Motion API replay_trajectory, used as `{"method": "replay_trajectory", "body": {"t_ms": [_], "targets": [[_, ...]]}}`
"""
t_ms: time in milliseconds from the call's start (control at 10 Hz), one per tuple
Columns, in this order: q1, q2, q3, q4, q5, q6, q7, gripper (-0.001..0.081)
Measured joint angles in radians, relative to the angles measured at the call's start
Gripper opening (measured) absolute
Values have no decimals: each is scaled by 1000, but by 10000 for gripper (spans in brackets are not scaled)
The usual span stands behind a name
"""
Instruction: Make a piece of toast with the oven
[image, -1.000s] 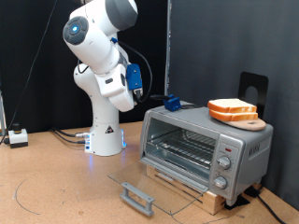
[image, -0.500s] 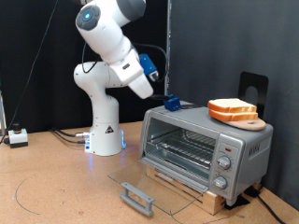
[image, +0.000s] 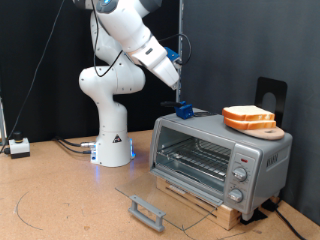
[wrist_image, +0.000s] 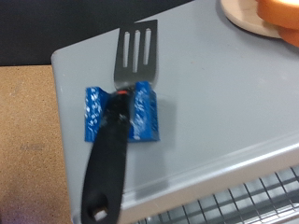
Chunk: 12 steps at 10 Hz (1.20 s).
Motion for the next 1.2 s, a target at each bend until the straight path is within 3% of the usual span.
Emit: {"method": "replay_trajectory", "body": {"t_ms": [100,300,400,700,1200], "targets": [[-2,-52,18,-37,0,30,23,810],[0,-53,18,-40,0,36,-14,810],[4,-73,39,-59,0,92,-47,810],[13,-202,132,-165,0,182,-60,810],[14,-342,290,-317,35,236,81,810]]}}
